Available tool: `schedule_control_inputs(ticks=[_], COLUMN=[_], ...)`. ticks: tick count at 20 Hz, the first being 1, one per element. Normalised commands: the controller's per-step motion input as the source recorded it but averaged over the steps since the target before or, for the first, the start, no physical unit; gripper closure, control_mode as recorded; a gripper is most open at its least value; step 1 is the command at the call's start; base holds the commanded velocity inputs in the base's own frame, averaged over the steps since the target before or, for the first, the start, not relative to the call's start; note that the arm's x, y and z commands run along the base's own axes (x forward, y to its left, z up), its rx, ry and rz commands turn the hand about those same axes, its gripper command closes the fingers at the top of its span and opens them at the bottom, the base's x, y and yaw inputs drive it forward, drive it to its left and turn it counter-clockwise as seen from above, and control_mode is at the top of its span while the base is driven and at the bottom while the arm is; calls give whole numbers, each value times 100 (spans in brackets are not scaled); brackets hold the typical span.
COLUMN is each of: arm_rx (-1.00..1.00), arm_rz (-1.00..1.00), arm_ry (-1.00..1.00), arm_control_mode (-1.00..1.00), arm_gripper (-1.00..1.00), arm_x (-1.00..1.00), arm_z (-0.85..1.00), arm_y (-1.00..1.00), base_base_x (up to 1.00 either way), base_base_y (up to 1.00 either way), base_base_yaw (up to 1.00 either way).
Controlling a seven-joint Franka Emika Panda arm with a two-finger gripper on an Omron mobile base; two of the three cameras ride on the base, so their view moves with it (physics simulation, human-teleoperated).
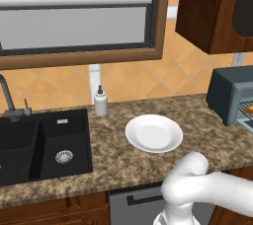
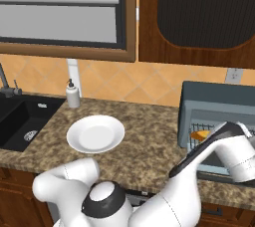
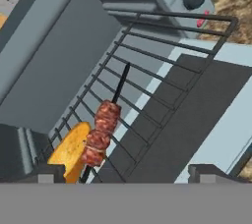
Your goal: Pick up the kebab skewer and baguette bread, and place them inside the toaster oven. Close the toaster oven door and start by setting the timer.
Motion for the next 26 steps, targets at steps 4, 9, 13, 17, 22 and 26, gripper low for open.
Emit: schedule_control_inputs(ticks=[4, 9, 13, 17, 22, 26], arm_rx=[-20, -15, -14, -17, -21, -31], arm_rz=[59, 61, 52, 40, 3, -14], arm_ry=[-12, -17, -17, -18, -22, -18], arm_control_mode=[-100, -100, -100, -100, -100, -100], arm_gripper=[-100, -100, -100, -100, -100, -100], arm_x=[-24, -37, -29, -4, 0, 0], arm_z=[0, 0, 0, 4, 9, 0], arm_y=[29, 6, 0, 4, 28, 15], base_base_x=[0, 0, 0, 0, 0, 0], base_base_y=[0, 0, 0, 0, 0, 0], base_base_yaw=[0, 0, 0, 0, 0, 0])
